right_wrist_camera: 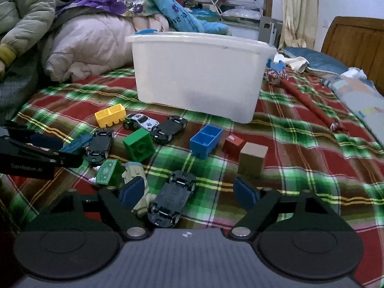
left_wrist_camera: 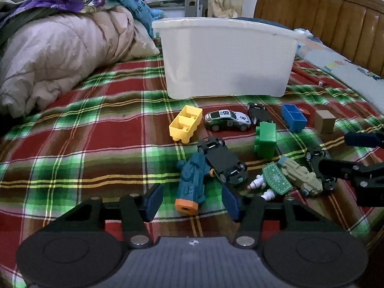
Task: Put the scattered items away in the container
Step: 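Return both grippers to the toys and grasp the blue-orange toy with the left gripper, then carry the blue-orange toy with the left gripper while the right gripper carries a black car into the bin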
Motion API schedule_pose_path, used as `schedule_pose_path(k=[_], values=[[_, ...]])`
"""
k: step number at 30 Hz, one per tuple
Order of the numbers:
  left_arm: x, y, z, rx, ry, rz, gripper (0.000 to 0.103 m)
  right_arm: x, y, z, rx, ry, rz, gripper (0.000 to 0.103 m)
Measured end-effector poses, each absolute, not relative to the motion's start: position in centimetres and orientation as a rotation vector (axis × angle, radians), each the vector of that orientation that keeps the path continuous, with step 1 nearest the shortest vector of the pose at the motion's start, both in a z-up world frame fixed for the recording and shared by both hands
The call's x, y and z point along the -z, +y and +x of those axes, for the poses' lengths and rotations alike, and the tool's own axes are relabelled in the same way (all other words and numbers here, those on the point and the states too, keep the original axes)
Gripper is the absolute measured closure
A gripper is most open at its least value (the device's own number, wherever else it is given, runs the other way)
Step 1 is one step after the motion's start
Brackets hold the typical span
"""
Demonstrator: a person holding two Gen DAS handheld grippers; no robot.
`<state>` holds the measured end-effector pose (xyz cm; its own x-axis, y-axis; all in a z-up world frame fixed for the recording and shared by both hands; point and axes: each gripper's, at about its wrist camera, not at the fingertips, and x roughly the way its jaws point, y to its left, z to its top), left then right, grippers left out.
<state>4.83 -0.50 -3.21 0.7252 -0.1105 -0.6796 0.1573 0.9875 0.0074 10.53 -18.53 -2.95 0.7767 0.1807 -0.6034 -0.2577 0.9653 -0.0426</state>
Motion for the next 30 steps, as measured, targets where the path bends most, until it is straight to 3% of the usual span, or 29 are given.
schedule_pose_path(k=[5, 10, 23, 25, 30], values=[[3.7, -0.5, 5.2, 0.154, 0.753, 0.055, 0.050, 3.5, -18.4, 10.8, -0.236, 0.655, -0.112, 0.020], [4.0, -0.6, 5.3, 0.159, 0.752, 0.060, 0.062, 4.2, -18.3, 11.2, -0.231, 0.681, -0.099, 0.038], [4.2, -1.0, 5.4, 0.162, 0.753, 0.070, 0.063, 4.5, -18.4, 11.4, -0.228, 0.703, -0.044, 0.038], [4.2, -1.0, 5.4, 0.163, 0.752, 0.066, 0.064, 4.4, -18.3, 11.4, -0.246, 0.705, -0.040, 0.049], [4.2, -0.9, 5.4, 0.167, 0.752, 0.048, 0.069, 4.3, -18.2, 11.3, -0.273, 0.712, -0.023, 0.060]])
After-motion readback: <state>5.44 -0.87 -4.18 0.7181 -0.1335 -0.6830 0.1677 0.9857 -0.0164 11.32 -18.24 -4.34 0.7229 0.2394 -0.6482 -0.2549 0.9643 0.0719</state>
